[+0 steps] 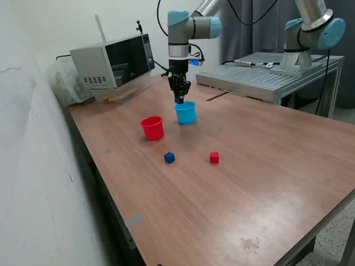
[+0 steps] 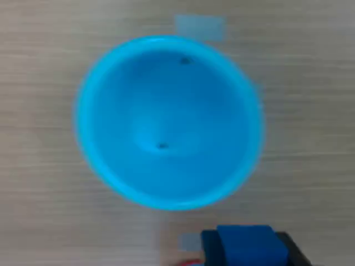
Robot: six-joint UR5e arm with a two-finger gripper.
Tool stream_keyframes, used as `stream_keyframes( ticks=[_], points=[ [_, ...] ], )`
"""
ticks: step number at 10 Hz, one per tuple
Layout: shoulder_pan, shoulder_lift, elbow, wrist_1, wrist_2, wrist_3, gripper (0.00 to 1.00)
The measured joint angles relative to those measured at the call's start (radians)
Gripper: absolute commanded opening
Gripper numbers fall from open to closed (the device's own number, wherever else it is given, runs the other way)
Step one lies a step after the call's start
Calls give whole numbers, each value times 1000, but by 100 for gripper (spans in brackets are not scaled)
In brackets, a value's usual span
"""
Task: Place red objects in the red bin, and blue objects in the blue bin.
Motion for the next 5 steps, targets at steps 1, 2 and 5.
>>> stream_keyframes(
  ticks=[1,2,5],
  points=[
    [-40,17,-20,9,0,0,0],
    [-75,31,-34,19,0,-1,0],
    [-128,48,-50,35,-20,5,0]
  ],
)
